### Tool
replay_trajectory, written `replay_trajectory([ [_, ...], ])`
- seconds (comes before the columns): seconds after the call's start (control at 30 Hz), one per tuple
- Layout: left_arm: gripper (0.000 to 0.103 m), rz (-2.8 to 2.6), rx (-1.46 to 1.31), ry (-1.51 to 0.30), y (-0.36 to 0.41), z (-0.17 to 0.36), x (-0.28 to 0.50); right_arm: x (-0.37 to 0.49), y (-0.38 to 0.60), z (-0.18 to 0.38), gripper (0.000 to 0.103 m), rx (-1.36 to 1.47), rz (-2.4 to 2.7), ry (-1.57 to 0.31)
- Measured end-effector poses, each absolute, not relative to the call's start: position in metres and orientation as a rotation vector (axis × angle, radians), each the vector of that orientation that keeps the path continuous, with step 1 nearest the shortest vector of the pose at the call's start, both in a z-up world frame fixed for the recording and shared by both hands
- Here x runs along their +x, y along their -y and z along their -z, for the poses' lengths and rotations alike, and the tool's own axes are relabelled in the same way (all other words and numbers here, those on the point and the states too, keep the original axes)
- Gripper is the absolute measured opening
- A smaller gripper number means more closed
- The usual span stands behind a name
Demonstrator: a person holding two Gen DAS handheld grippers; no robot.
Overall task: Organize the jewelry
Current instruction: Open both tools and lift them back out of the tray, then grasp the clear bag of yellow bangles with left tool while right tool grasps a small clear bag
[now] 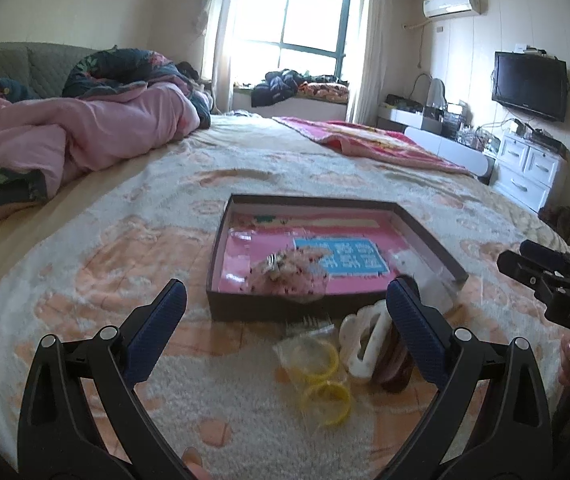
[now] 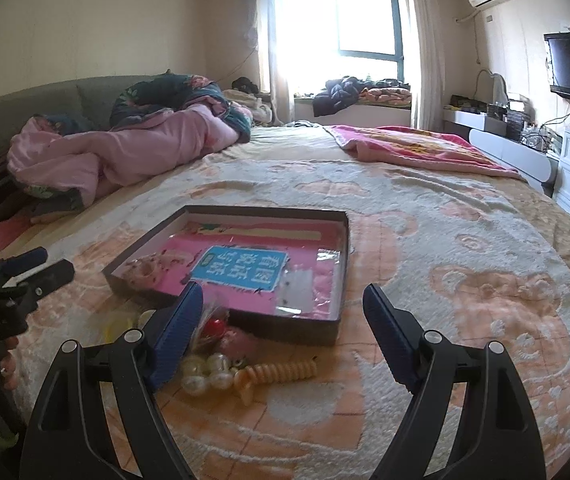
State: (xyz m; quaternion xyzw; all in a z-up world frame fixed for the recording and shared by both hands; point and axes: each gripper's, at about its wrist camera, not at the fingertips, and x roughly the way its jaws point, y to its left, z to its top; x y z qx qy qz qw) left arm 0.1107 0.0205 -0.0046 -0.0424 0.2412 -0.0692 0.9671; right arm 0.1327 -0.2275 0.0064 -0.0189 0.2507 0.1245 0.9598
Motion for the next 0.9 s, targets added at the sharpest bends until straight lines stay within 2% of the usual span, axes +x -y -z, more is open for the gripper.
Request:
replay_trajectory([
  [0.6, 0.091, 0.163, -0.065, -0.601, -0.017, 0.039, 0.108, 0.134, 0.202, 0.011, 0.079, -0.071, -0.337, -0.556],
  [0.9, 0.091, 0.192, -0.086, -0.654, -0.012, 0.053, 0.114, 0.150, 0.194, 0.027, 0.056, -0.068, -0.382, -0.621],
])
